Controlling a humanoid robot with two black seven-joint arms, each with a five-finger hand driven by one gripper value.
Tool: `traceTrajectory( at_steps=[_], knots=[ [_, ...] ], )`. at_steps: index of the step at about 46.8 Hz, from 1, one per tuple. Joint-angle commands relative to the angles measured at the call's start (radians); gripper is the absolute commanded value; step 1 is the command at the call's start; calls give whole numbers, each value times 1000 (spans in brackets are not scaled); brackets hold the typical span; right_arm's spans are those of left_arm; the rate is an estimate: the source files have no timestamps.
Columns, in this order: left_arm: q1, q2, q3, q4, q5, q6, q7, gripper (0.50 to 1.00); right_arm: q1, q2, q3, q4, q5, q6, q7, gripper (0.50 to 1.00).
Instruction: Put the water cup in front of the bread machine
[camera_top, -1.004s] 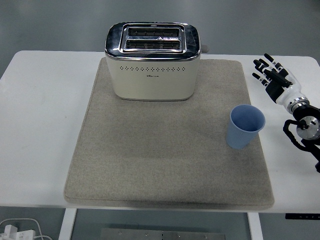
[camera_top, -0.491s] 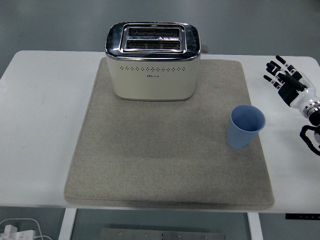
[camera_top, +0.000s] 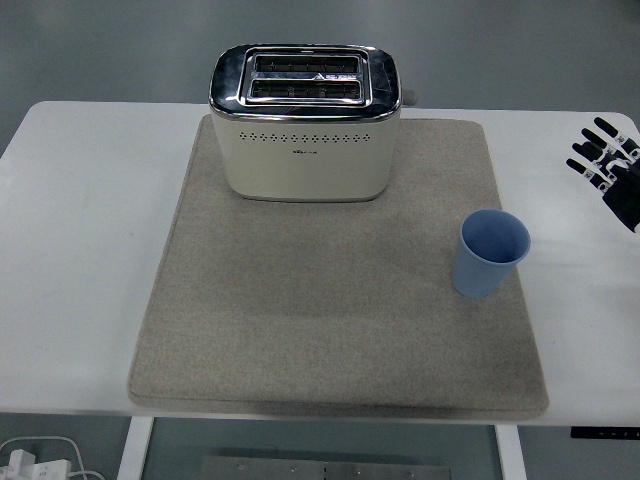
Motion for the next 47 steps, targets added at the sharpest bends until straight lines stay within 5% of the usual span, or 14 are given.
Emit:
traceTrajectory(
  at_steps=[1, 5, 15, 32, 47],
  knots=[
    [0, 0, 0, 2, 0, 0, 0, 1000, -17, -27, 0, 10, 4, 53, 30, 928],
    [2, 0, 0, 2, -2, 0, 0, 1000, -44, -58, 0, 12, 18, 125, 64, 928],
    [2, 0, 0, 2, 0, 1, 0, 1000, -110, -76, -2, 12, 6, 190, 124, 928],
    [2, 0, 0, 2, 0, 0, 0, 1000, -176, -76, -3, 12, -136, 222, 296, 930],
    [2, 0, 0, -1, 0, 0, 0, 1000, -215, -73, -3, 12, -319, 203, 296, 928]
  ],
)
